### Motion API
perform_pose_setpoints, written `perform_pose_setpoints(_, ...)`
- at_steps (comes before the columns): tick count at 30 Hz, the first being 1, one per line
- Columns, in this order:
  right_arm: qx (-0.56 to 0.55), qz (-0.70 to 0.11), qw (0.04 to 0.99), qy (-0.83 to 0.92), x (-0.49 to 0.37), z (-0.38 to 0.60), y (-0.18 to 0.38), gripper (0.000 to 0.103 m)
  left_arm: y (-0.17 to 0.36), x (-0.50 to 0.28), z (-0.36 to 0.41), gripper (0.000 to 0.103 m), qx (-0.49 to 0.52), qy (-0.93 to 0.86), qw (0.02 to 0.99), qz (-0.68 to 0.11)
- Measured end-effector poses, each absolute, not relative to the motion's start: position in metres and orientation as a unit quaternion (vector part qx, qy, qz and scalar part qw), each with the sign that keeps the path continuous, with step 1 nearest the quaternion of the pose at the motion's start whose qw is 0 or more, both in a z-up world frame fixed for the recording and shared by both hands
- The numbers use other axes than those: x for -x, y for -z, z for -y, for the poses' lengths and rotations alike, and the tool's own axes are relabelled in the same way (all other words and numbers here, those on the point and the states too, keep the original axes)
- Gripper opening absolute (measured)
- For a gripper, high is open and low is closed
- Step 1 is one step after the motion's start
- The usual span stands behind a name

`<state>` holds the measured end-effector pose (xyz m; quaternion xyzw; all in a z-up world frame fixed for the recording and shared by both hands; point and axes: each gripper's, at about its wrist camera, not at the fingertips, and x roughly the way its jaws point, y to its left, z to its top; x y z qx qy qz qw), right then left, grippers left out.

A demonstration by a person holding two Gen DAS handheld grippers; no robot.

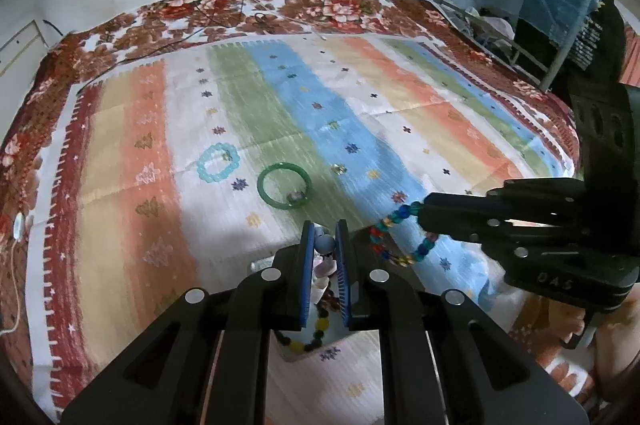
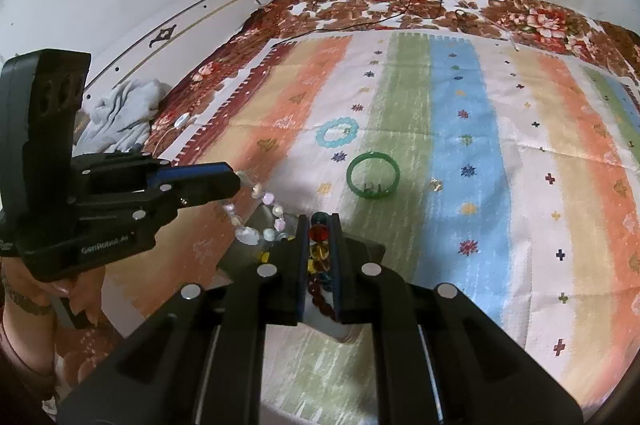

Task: Organize jewelry
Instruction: 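Lift both bracelets and carry them with both tools over the silver tin, then open both tools to drop the bracelets into the silver tin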

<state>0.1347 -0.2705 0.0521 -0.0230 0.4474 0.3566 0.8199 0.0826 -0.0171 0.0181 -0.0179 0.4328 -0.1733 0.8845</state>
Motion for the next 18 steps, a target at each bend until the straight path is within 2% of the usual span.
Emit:
perform_pose_setpoints(12,0.042,-0.461,0.811,-0.358,-0.129,0.261,-0.042,0.012,-0.015,-0.077,0.024,0.011,0.012,0.177,0.882,-0.436)
perform_pose_setpoints(13,0.042,-0.460,0.813,-0.353,-0.130,0.262,-0.041,0.021,-0.015,-0.077,0.024,0.011,0.012,0.175,0.882,-0.438)
perform_pose_setpoints(14,0.041,-0.461,0.815,-0.347,-0.131,0.264,-0.040,0.031,-0.015,-0.078,0.025,0.016,0.010,0.171,0.881,-0.440)
perform_pose_setpoints(15,0.042,-0.462,0.818,-0.340,-0.133,0.265,-0.039,0.051,-0.014,-0.078,0.025,0.023,0.008,0.169,0.881,-0.441)
perform_pose_setpoints(16,0.042,-0.461,0.821,-0.334,-0.134,0.267,-0.039,0.055,-0.014,-0.078,0.025,0.027,0.005,0.165,0.882,-0.442)
perform_pose_setpoints(18,0.047,-0.456,0.829,-0.321,-0.136,0.271,-0.040,0.055,-0.013,-0.079,0.025,0.033,-0.001,0.159,0.883,-0.441)
